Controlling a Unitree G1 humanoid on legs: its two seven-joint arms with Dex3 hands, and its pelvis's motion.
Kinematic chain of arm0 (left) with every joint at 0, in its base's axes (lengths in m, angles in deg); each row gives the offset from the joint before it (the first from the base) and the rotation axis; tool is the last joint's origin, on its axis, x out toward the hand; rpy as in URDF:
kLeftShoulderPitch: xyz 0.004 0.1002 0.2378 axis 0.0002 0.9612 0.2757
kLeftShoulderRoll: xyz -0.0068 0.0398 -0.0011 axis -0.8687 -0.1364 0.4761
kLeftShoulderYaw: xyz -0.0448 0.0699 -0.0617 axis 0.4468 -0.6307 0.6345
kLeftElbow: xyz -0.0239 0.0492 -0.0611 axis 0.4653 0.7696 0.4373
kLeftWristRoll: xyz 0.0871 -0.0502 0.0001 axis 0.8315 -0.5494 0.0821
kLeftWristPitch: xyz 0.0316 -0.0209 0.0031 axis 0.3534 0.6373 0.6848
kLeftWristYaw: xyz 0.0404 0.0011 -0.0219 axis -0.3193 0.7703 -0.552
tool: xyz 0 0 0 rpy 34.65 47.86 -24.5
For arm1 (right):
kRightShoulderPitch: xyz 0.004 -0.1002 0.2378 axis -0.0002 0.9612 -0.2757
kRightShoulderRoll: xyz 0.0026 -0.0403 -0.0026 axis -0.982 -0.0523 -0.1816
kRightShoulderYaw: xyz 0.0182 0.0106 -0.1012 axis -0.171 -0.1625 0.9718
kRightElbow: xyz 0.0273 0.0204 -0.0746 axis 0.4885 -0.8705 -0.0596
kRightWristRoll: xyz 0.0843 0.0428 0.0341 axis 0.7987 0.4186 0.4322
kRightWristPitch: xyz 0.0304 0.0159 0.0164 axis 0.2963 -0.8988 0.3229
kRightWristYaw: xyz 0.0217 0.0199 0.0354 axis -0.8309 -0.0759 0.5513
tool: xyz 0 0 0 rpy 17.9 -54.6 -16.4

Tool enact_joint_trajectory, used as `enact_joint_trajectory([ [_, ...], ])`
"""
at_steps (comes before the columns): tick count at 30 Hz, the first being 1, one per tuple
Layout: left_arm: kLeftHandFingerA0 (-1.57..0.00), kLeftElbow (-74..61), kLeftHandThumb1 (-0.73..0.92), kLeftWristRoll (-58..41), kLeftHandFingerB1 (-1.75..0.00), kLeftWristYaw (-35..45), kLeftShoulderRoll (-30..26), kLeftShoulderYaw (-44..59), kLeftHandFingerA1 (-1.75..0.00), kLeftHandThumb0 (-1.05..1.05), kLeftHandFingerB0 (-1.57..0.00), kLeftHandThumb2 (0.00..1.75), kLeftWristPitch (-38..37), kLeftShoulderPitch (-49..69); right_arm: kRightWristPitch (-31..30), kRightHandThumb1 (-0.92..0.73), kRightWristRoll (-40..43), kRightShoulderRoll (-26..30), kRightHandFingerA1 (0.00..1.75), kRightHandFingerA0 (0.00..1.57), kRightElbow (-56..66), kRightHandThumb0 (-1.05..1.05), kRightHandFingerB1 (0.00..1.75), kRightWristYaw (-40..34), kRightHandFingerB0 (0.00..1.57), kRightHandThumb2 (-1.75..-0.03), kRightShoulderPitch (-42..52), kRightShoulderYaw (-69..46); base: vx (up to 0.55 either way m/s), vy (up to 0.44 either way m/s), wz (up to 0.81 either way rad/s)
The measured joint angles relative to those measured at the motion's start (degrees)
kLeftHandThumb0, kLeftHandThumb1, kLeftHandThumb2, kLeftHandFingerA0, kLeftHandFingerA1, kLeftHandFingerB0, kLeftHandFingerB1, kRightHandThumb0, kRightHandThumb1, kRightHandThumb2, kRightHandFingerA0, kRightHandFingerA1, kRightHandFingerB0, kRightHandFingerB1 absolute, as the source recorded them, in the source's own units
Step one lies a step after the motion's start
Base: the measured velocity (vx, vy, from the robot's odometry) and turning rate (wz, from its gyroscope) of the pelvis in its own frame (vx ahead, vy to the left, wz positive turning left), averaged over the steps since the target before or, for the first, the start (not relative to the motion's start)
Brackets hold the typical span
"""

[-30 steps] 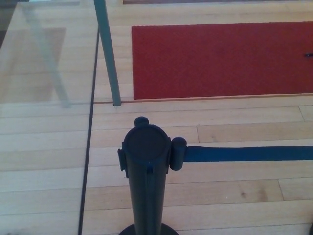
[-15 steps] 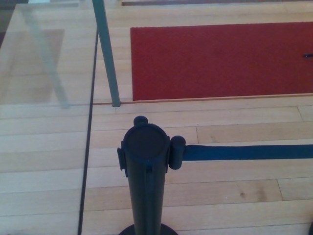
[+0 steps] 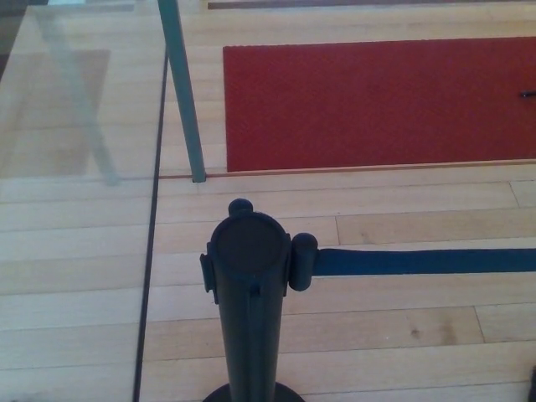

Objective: The robot walks towards a pair of stanchion kept in front of it and uses the right hand to grab on the strap of the right stanchion that is being connected to the left stanchion. After removing it from the stanchion on the left, it releases the strap and lets it retract back to the stanchion on the right.

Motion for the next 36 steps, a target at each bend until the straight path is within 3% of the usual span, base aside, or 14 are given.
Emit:
enact_joint_trajectory([
  [6, -1.57, 0.0, -0.18, 0.0, -0.99, 0.3, 0.0, 0.2, -1.11, -0.4, -1.46, 1.75, 0.0, 0.3, -1.6, -0.55, -4.6, 8.9, 0.0, 0.0, -2.7, -0.85, 0.0, 6.1, 0.0, -0.54, -6.4, 2.1, 0.0, 0.0, 0.0],
  [8, -1.57, 0.0, -0.17, 0.0, -0.98, 0.4, -0.1, 0.2, -1.13, -0.47, -1.45, 1.75, 0.0, 0.5, -2.1, -0.56, -5.5, 12.7, 0.0, 0.0, -5.6, -0.82, 0.0, 8.8, 0.0, -0.5, -8.8, 2.9, 0.0, 0.0, 0.0],
  [10, -1.57, 0.0, -0.23, 0.0, -0.97, 0.5, -0.2, 0.2, -1.14, -0.46, -1.46, 1.75, 0.0, 0.6, -2.4, -0.58, -5.8, 14.7, 0.0, 0.0, -7.3, -0.83, 0.0, 10.1, 0.0, -0.5, -10.4, 3.5, 0.0, 0.0, 0.0],
  [13, -1.57, 0.1, -0.26, -0.2, -0.99, 0.8, -0.3, 0.6, -1.09, -0.42, -1.46, 1.74, 0.0, 0.9, -3.2, -0.57, -6.6, 18.5, 0.0, 0.0, -11.7, -0.98, 0.0, 13.1, 0.0, -0.4, -14.5, 5.4, 0.0, 0.0, 0.0],
  [15, -1.57, 0.0, -0.2, -0.2, -0.98, 1.0, -0.3, 0.8, -1.11, -0.42, -1.49, 1.75, 0.0, 1.1, -3.9, -0.58, -6.9, 20.2, 0.0, 0.0, -16.1, -0.94, 0.01, 14.8, 0.0, -0.37, -18.2, 7.6, 0.0, 0.0, 0.0],
  [21, -1.57, 0.1, -0.2, -0.2, -0.95, 1.0, -0.3, 0.5, -1.14, -0.45, -1.48, 1.74, 0.0, 1.4, -5.7, -0.56, -8.2, 21.8, 0.05, 0.0, -25.0, -0.95, 0.07, 16.8, 0.0, -0.37, -25.5, 13.0, 0.0, 0.0, 0.0],
  [22, -1.57, 0.1, -0.2, -0.2, -1.0, 1.0, -0.3, 0.5, -1.13, -0.4, -1.47, 1.75, 0.0, 1.4, -5.8, -0.56, -8.4, 21.8, 0.0, 0.0, -25.5, -0.77, 0.08, 16.9, 0.0, -0.41, -26.0, 13.4, 0.0, 0.0, 0.0],
  [25, -1.57, 0.2, -0.15, -0.2, -1.03, 1.0, -0.3, 0.3, -1.14, -0.45, -1.44, 1.75, 0.0, 1.7, -6.7, -0.56, -9.1, 21.8, 0.0, 0.0, -28.7, -0.76, 0.09, 17.2, 0.0, -0.4, -28.8, 15.7, 0.0, 0.0, 0.0],
  [26, -1.57, 0.1, -0.16, -0.2, -1.04, 1.0, -0.4, 0.2, -1.13, -0.44, -1.44, 1.75, 0.0, 1.9, -7.2, -0.54, -9.3, 21.7, 0.14, 0.0, -31.0, -0.84, 0.19, 17.3, 0.0, -0.37, -30.6, 17.2, 0.0, 0.0, 0.0],
  [31, -1.57, 0.0, -0.23, -0.2, -0.99, 1.0, -0.4, 0.1, -1.14, -0.39, -1.51, 1.75, 0.0, 2.3, -8.8, -0.52, -10.0, 20.4, 0.16, 0.0, -37.6, -0.73, 0.25, 17.3, 0.0, -0.33, -35.7, 21.7, 0.0, 0.0, 0.0],
  [32, -1.57, 0.0, -0.21, -0.2, -1.01, 1.0, -0.4, 0.1, -1.13, -0.44, -1.49, 1.75, 0.0, 2.3, -9.1, -0.49, -10.1, 20.2, 0.3, 0.0, -38.4, -0.62, 0.34, 17.3, 0.0, -0.39, -36.5, 22.4, 0.0, 0.0, 0.0],
  [34, -1.57, 0.0, -0.21, -0.2, -1.01, 1.1, -0.4, 0.2, -1.13, -0.44, -1.49, 1.75, 0.0, 2.5, -9.7, -0.49, -10.3, 19.2, 0.3, 0.0, -41.3, -0.62, 0.34, 17.1, 0.0, -0.39, -38.5, 24.2, 0.0, 0.0, 0.0],
  [35, -1.57, 0.0, -0.21, -0.2, -1.0, 1.1, -0.4, 0.2, -1.12, -0.43, -1.45, 1.75, 0.0, 2.5, -10.1, -0.47, -10.5, 18.3, 0.51, 0.0, -44.1, -0.58, 0.4, 16.9, 0.0, -0.46, -40.1, 25.6, 0.0, 0.0, 0.0],
  [36, -1.57, 0.0, -0.21, -0.2, -1.0, 1.1, -0.4, 0.1, -1.12, -0.43, -1.45, 1.75, 0.0, 2.6, -10.3, -0.47, -10.7, 17.7, 0.51, 0.0, -45.6, -0.58, 0.4, 16.7, 0.0, -0.46, -40.9, 26.3, 0.0, 0.0, 0.0],
])
